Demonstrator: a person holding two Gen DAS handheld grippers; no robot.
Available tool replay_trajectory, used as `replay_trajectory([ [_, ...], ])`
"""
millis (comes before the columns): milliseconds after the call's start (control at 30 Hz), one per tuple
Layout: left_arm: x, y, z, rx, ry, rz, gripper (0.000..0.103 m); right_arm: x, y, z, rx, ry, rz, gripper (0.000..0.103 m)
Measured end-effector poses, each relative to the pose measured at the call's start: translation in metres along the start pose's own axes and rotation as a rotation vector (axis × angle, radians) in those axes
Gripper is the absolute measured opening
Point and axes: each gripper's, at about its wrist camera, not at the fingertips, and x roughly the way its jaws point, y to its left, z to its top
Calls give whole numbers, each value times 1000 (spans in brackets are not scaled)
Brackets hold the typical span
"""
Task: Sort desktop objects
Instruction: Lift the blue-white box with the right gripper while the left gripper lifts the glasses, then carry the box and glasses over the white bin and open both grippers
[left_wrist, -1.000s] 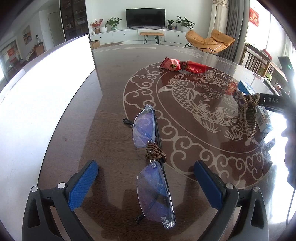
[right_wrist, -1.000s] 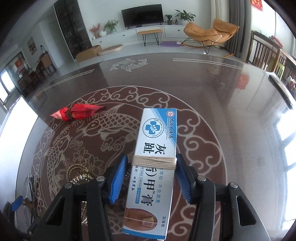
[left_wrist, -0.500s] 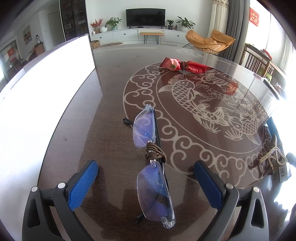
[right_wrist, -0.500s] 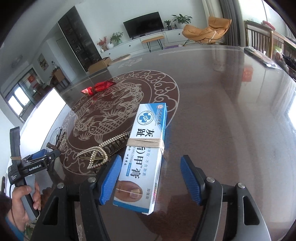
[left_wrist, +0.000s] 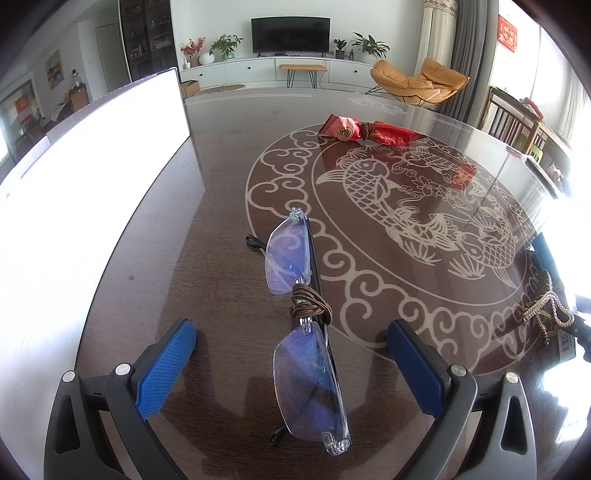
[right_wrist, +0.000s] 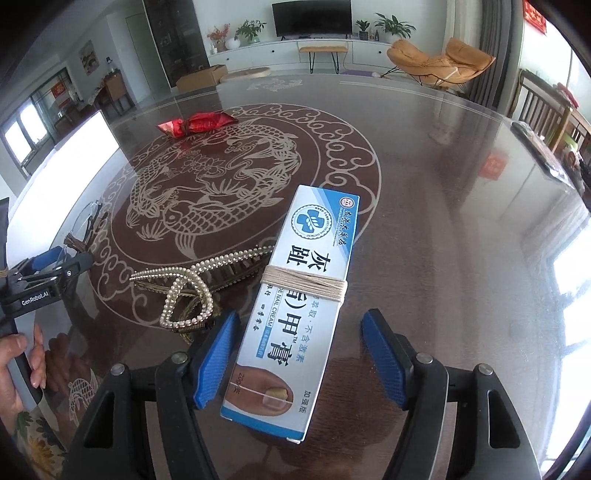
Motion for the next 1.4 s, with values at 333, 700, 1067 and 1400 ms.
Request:
replay_trajectory([
  [333, 0, 0, 0, 0, 0, 0, 103, 12, -5, 10, -51, 74, -46, 84],
  [700, -14, -5, -1, 144, 40, -90, 58, 20, -2, 42, -75, 183, 1, 45],
  [1067, -92, 33, -25, 41, -55, -305, 25, -38, -48, 7, 50, 181, 63, 45],
  [1400, -201, 134, -8, -103, -232, -287, 25, -118, 53, 65, -40, 56, 282, 45],
])
